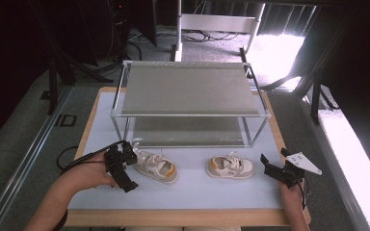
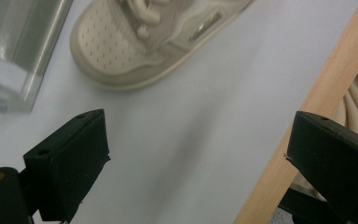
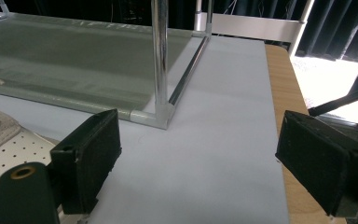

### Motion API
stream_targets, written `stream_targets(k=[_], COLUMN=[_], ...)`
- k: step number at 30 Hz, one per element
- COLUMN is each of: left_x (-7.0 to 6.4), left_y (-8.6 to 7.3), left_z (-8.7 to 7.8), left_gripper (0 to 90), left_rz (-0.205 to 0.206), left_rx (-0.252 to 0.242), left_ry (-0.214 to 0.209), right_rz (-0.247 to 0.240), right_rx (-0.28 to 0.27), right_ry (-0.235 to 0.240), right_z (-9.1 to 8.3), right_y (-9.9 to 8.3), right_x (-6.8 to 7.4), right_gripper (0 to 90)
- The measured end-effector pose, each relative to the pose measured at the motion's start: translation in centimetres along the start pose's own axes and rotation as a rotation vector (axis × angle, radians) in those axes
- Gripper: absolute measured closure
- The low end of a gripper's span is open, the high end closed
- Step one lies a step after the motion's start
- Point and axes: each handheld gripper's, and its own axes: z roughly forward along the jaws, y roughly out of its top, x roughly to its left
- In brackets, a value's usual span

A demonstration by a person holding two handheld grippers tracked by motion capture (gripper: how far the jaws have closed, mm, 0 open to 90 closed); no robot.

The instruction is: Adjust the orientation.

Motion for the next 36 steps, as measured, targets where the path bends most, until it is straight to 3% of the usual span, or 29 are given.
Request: stream_targets(k=[3, 7, 11, 27, 32, 36], left_x=[-0.1, -0.3, -0.6, -3.1, -3.0, -2.9], left_y=[0.6, 1.9, 2.8, 8.0, 9.1, 9.9], left_z=[-0.2, -0.5, -0.5, 0.5, 1.0, 1.9], left_gripper=[5.1, 6.8, 8.3, 10.6, 14.2, 17.4], left_rz=[0.012, 0.024, 0.042, 0.189, 0.174, 0.149], left_rx=[-0.006, -0.034, -0.030, -0.025, -0.021, 0.008], left_ry=[0.000, -0.037, -0.038, -0.078, -0.072, -0.042], right_rz=[-0.001, -0.002, -0.004, -0.004, -0.004, -0.003], right_rx=[0.000, -0.001, -0.001, -0.001, -0.003, -0.002], right_ry=[0.000, 0.001, 0.002, 0.007, 0.009, 0.012], right_z=[0.0, 0.0, 0.0, 0.0, 0.0, 0.0], right_y=[0.0, 0.0, 0.0, 0.0, 0.0, 0.0], right_x=[0.0, 0.0, 0.0, 0.0, 0.0, 0.0], right_gripper=[13.0, 13.0, 13.0, 13.1, 13.1, 13.1])
